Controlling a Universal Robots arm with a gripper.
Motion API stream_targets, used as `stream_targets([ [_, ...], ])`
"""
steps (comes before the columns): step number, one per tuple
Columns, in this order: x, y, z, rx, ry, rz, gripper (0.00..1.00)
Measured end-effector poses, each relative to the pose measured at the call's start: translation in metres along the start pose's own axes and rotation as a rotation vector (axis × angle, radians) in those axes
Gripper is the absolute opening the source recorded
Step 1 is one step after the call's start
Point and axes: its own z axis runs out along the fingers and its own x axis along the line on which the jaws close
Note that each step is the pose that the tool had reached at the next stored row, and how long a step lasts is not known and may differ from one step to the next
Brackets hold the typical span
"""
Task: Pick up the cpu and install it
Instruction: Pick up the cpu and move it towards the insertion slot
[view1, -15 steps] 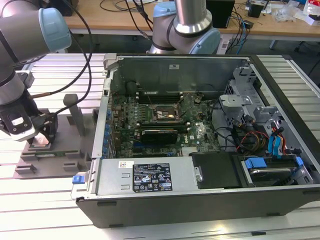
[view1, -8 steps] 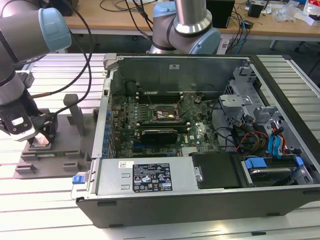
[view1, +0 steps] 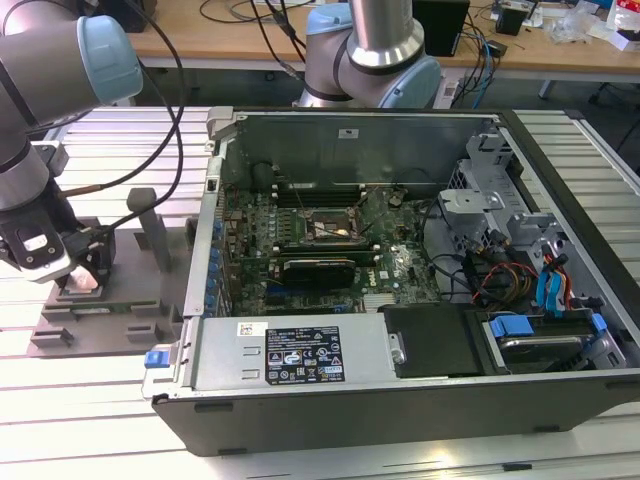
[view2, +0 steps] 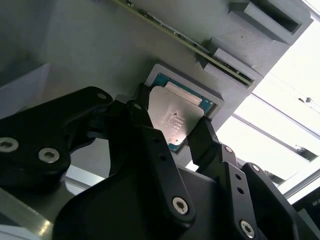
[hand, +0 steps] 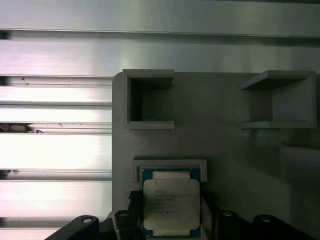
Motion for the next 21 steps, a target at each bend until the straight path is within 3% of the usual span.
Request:
stream_targets([
  [21, -0.0003, 0.0003, -0.0129, 0.0001, 0.0001, 0.0, 0.55],
])
